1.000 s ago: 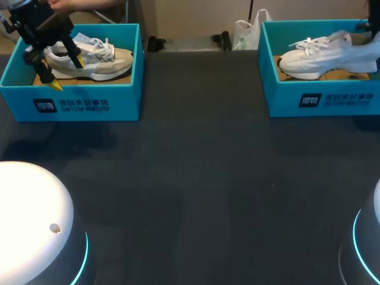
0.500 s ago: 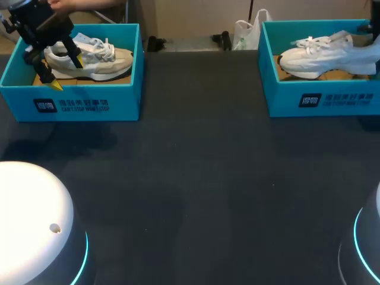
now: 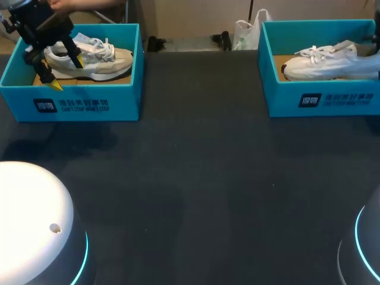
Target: Take the shoe out of the shoebox, open the shoe tongue, remove and reinsert the insole, then place the shoe into the shoebox
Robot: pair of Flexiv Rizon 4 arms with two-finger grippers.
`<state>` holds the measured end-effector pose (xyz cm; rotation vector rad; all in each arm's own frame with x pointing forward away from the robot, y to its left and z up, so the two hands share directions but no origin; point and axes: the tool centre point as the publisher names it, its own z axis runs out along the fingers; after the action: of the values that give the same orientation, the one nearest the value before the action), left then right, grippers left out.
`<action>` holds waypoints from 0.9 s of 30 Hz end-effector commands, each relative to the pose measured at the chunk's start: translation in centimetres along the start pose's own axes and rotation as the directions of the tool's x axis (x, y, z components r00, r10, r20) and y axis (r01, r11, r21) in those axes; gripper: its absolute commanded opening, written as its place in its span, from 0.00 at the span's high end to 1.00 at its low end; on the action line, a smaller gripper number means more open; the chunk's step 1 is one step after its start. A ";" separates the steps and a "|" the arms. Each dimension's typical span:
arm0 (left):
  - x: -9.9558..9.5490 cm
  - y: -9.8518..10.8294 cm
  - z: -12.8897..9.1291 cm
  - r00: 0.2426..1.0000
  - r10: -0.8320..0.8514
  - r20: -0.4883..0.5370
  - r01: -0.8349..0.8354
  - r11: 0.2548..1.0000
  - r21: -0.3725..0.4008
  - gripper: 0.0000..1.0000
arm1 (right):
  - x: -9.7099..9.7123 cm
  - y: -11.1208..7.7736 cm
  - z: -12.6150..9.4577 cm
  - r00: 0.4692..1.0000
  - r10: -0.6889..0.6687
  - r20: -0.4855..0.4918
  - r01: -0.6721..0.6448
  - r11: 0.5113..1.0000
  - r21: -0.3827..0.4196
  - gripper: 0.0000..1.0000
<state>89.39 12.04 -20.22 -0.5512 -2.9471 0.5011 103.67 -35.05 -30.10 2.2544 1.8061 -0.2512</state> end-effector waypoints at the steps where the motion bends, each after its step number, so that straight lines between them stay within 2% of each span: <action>1: 0.1 0.0 0.0 1.000 0.001 0.001 -0.001 1.000 -0.003 0.00 | -0.4 -1.2 0.7 1.000 0.000 -0.008 0.000 1.000 -0.006 1.00; 12: 0.1 0.0 0.0 1.000 0.001 0.001 -0.001 1.000 -0.003 0.00 | -0.3 -3.1 2.2 1.000 0.000 -0.028 -0.001 1.000 -0.017 1.00; 27: 0.1 0.0 0.0 1.000 0.001 0.001 -0.001 1.000 -0.003 0.00 | 1.6 -3.1 4.4 0.999 -0.024 -0.030 0.023 0.999 -0.022 1.00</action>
<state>89.39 12.04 -20.22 -0.5512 -2.9471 0.5011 100.99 -34.20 -34.31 2.2314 1.8457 -0.1957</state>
